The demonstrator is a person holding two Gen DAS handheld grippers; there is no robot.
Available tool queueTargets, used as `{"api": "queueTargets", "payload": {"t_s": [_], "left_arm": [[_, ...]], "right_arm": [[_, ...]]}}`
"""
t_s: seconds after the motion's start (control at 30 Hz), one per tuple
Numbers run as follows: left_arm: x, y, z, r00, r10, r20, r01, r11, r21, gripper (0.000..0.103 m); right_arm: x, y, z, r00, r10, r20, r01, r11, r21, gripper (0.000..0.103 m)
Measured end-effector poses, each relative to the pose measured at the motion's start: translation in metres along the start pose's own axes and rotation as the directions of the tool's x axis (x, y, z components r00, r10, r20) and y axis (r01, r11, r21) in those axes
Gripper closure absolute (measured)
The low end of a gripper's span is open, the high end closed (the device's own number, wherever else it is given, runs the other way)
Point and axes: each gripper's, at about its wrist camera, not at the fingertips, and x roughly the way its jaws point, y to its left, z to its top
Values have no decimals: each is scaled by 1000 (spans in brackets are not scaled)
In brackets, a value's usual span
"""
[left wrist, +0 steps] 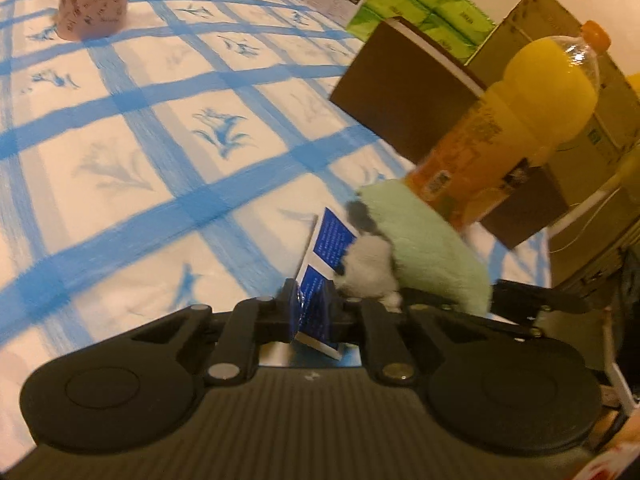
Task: Organize soft objects
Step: 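Carry the blue sachet and green towel to the white box with both grippers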
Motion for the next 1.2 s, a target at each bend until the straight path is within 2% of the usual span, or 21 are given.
{"api": "queueTargets", "payload": {"t_s": [0.17, 0.43, 0.57, 0.67, 0.77, 0.87, 1.03, 1.2], "left_arm": [[-2, -5, -1, 995, -96, 21, 96, 994, -42, 93], [15, -21, -2, 994, -111, -13, 111, 994, 5, 93], [17, -35, -6, 984, -176, -11, 176, 984, 39, 93], [20, -42, -9, 979, -203, -19, 204, 977, 60, 93], [29, -49, -12, 980, -194, -50, 197, 977, 80, 93], [36, -60, -12, 979, -195, -53, 199, 975, 99, 93], [42, -82, -10, 990, -137, -41, 143, 970, 196, 93], [36, -84, -11, 998, -52, -40, 61, 966, 253, 103]], "right_arm": [[-3, -6, 0, 1000, 20, -1, -20, 999, 31, 76], [-11, -21, -4, 1000, -5, -6, 6, 997, 76, 76], [-14, -34, -7, 1000, -16, -11, 17, 993, 114, 76], [-19, -39, -10, 999, -46, -26, 48, 994, 102, 76], [-23, -41, -14, 996, -79, -36, 81, 994, 73, 76], [-27, -47, -17, 996, -82, -39, 85, 992, 94, 76], [-31, -61, -20, 996, -84, -42, 89, 987, 131, 76], [-34, -70, -20, 996, -84, -34, 88, 984, 157, 76]]}}
